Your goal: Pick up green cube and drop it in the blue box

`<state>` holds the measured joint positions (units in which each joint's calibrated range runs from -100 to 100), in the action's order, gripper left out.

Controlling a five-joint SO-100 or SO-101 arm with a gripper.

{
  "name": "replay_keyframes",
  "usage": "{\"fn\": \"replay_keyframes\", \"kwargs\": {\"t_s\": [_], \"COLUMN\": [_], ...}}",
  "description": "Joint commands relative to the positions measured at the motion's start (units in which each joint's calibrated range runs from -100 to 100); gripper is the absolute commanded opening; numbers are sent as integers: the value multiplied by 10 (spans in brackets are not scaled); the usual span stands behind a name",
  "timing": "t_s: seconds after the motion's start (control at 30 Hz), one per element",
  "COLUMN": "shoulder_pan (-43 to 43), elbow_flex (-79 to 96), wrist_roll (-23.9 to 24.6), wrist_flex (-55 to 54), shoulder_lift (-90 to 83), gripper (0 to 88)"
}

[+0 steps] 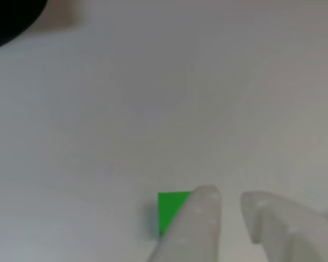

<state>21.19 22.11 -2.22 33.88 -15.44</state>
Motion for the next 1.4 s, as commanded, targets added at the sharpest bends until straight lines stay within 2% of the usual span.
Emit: {"fn": "replay_keyframes", "kwargs": {"t_s": [0.0, 0.13, 0.37, 0.47, 0.7, 0.93, 1.03, 1.37], "shoulder_pan": [-1, 3, 0, 0, -1, -1, -3, -24], "elbow_flex": [-86, -161, -363, -455, -509, -509, -509, -512], "wrist_roll": [1, 1, 1, 1, 1, 2, 2, 2], "wrist_flex": [1, 23, 216, 252, 257, 257, 256, 254], "shoulder_lift": [74, 146, 258, 338, 439, 439, 439, 441], "gripper": [6, 6, 6, 7, 32, 189, 231, 266]}}
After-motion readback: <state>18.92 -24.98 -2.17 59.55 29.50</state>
